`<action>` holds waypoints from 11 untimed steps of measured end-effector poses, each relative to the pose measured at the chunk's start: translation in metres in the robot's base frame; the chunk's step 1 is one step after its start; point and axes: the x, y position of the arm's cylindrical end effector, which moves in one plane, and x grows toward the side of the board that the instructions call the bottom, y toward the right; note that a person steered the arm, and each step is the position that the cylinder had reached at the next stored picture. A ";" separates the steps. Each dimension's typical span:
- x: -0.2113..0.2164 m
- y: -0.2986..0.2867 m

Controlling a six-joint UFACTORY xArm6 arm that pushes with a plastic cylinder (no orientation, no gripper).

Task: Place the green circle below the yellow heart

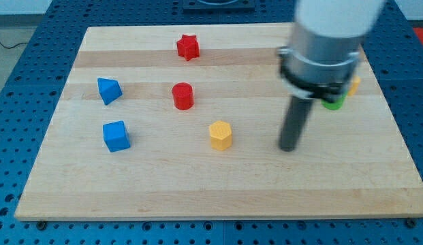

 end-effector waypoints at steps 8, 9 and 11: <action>-0.080 0.103; -0.074 0.120; -0.056 0.122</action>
